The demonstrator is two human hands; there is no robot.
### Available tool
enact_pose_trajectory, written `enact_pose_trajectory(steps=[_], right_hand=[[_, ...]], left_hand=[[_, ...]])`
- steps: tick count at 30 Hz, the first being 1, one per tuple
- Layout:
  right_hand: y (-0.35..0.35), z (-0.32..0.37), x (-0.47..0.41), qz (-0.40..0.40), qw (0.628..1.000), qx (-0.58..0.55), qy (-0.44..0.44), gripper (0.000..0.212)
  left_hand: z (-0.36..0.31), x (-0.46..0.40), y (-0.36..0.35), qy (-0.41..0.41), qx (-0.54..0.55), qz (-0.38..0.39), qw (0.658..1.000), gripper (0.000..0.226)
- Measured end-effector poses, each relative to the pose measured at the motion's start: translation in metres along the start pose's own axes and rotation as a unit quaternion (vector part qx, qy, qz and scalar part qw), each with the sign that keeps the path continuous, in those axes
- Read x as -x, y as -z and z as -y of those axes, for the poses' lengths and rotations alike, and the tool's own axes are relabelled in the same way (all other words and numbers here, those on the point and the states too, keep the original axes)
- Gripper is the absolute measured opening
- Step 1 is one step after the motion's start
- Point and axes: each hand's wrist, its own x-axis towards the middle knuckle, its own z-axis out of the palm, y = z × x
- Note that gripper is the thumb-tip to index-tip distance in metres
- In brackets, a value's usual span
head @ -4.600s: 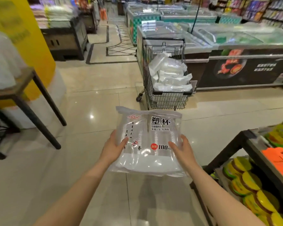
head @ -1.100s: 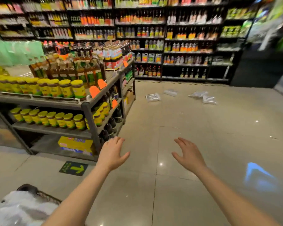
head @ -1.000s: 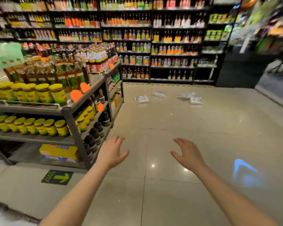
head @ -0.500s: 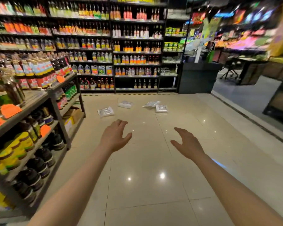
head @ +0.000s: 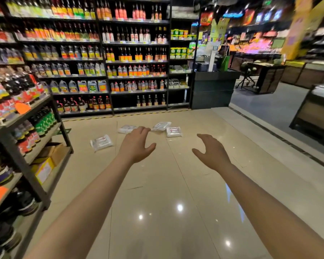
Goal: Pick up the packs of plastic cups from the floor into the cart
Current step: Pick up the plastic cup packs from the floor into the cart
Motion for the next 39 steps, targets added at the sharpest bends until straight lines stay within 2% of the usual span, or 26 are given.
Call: enact_pose_trajectory(steps=[10,27,39], right_hand=[[-0.059,-0.043,-0.176,0.020,1.000,-0.001,0.000,0.061],[-0.136,-0.214,-0.511,0.065,0.998,-0.001,-0.025,0.063],[-0.241,-0.288,-0.760,0.071,0.994,0.018,-0.086,0.064]], left_hand=[[0.053,-0.166,-0.086,-0.011,0.003,0.036,0.999,0.062],[0.088,-0.504,-0.259,0.005,0.004,0.060,0.998,0.059],[0.201,-0.744,-0.404,0.026,0.033,0.084,0.996,0.058]])
